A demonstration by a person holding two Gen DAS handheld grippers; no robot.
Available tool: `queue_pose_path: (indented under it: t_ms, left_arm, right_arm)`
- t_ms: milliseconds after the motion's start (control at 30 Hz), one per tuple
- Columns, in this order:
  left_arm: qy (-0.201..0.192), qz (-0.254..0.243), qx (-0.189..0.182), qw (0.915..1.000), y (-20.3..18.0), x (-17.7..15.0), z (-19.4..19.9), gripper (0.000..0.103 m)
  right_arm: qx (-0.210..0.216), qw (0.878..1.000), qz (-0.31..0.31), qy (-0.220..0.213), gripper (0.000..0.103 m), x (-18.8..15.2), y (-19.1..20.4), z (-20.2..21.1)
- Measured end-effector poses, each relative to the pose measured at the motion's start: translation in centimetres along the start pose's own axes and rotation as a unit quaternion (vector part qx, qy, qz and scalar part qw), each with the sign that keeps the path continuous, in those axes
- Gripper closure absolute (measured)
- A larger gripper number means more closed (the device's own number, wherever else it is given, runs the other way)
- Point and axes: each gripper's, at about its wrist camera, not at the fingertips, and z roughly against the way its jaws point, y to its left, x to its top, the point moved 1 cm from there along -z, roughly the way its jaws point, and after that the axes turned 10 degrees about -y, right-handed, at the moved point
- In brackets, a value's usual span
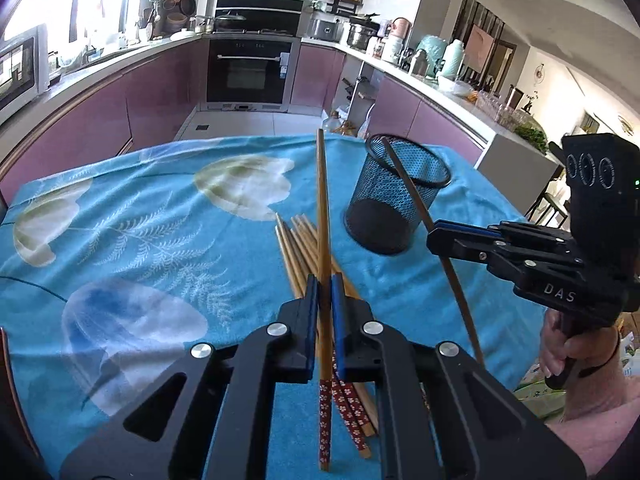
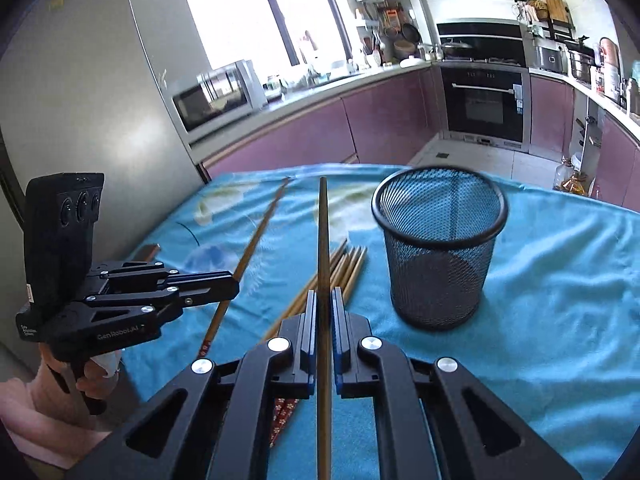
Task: Organize utensils
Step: 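Lift the held chopstick with the right tool over the mesh cup while the left tool carries its own, then lower the chopstick into the black mesh cup and open the right tool while the left tool releases its own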
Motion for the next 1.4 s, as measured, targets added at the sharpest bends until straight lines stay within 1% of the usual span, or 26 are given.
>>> queue_pose_path:
  t_ms: [200,433,667,833,1067,1200,1300,1400]
  left_arm:
    - [-0.040,-0.001,-0.040,0.9984,-1.4,2.3,3.1,0.095]
    - [-0.087,0.001,-0.068,0.9939,-2.6,5.0,5.9,0.095]
    - [-0.130,0.005,-0.075,0.9886,-3.6,9.0,6.2,0.095]
    - [-0.148,0.003,-0.082,0.9856,-4.7,12.0,5.7,0.095]
    - [-0.162,-0.001,-0.086,0.9831,-6.2,15.3,4.3,0.095]
    - [-0.158,-0.006,-0.077,0.9844,-7.1,16.3,2.5,0.095]
    - [-0.151,-0.013,-0.065,0.9863,-7.4,16.5,0.8,0.095]
    - [-0.127,-0.014,-0.066,0.9896,-7.7,16.2,-1.2,0.095]
  right_arm:
    - [0.010,0.999,-0.012,-0.043,0.097,1.3,-0.5,2.4]
    - [0.020,0.995,-0.004,-0.094,0.097,3.8,-1.0,5.0]
    - [0.016,0.991,0.010,-0.131,0.097,7.4,-1.9,6.1]
    - [0.008,0.987,0.025,-0.156,0.097,10.0,-2.5,7.0]
    - [-0.008,0.983,0.030,-0.183,0.097,12.4,-3.9,7.8]
    - [-0.019,0.981,0.028,-0.189,0.097,13.3,-4.9,7.5]
    - [-0.025,0.983,0.027,-0.178,0.097,13.4,-5.6,6.5]
    - [-0.029,0.987,0.023,-0.153,0.097,12.6,-6.1,4.8]
